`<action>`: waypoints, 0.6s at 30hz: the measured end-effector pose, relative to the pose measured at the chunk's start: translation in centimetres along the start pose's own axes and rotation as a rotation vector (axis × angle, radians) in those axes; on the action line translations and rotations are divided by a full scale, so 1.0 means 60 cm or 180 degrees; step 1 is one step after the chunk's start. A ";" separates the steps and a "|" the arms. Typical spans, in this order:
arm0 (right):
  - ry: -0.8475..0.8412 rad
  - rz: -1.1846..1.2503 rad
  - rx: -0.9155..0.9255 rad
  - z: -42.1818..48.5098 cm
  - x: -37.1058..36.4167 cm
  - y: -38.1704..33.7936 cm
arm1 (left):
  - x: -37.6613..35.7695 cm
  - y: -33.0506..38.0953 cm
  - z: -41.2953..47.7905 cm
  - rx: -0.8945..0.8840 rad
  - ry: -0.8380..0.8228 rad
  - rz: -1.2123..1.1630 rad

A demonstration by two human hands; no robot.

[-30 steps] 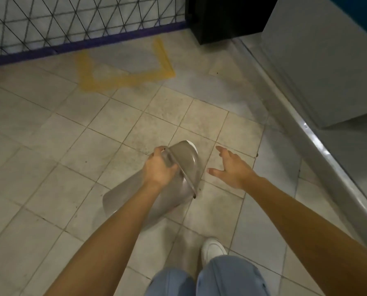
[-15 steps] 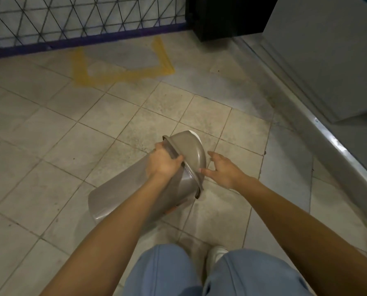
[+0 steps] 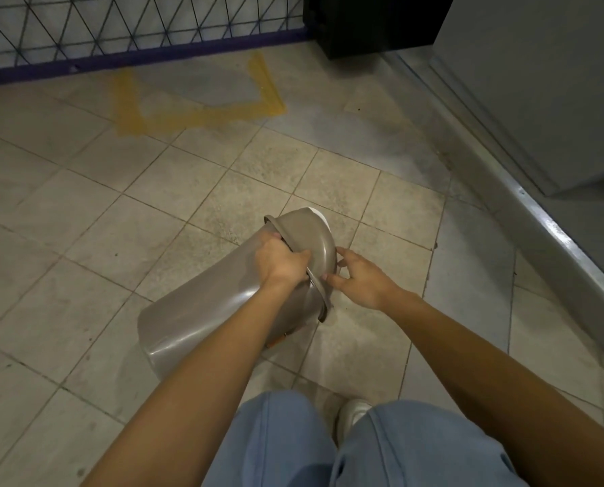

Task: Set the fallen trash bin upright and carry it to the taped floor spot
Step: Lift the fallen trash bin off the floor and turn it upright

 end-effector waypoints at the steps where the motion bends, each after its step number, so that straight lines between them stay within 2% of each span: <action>1: -0.0058 0.0073 -0.0019 0.000 0.000 0.002 | 0.004 0.000 -0.002 -0.0030 0.0034 -0.0066; 6: -0.0272 0.0335 -0.0251 -0.001 0.010 0.012 | 0.032 -0.003 -0.011 -0.0049 0.0073 -0.0305; 11: -0.0164 0.0149 -0.0319 0.002 0.019 0.000 | 0.069 -0.002 -0.021 0.0076 0.0137 -0.0450; 15: -0.0096 -0.0108 -0.0293 0.003 0.018 -0.020 | 0.107 0.008 -0.028 -0.0049 0.0216 -0.0664; 18: 0.0053 0.0014 -0.0289 0.003 0.014 -0.031 | 0.132 0.020 -0.031 -0.0073 0.0253 -0.0933</action>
Point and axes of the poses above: each hand's wrist, its own z-axis towards the middle knuckle, its own x-axis out of the back of the hand, y = z × x, the point moved 3 cm from there along z, towards the middle knuckle, and after that the axes turned 2 degrees about -y, right-handed, at the moved point
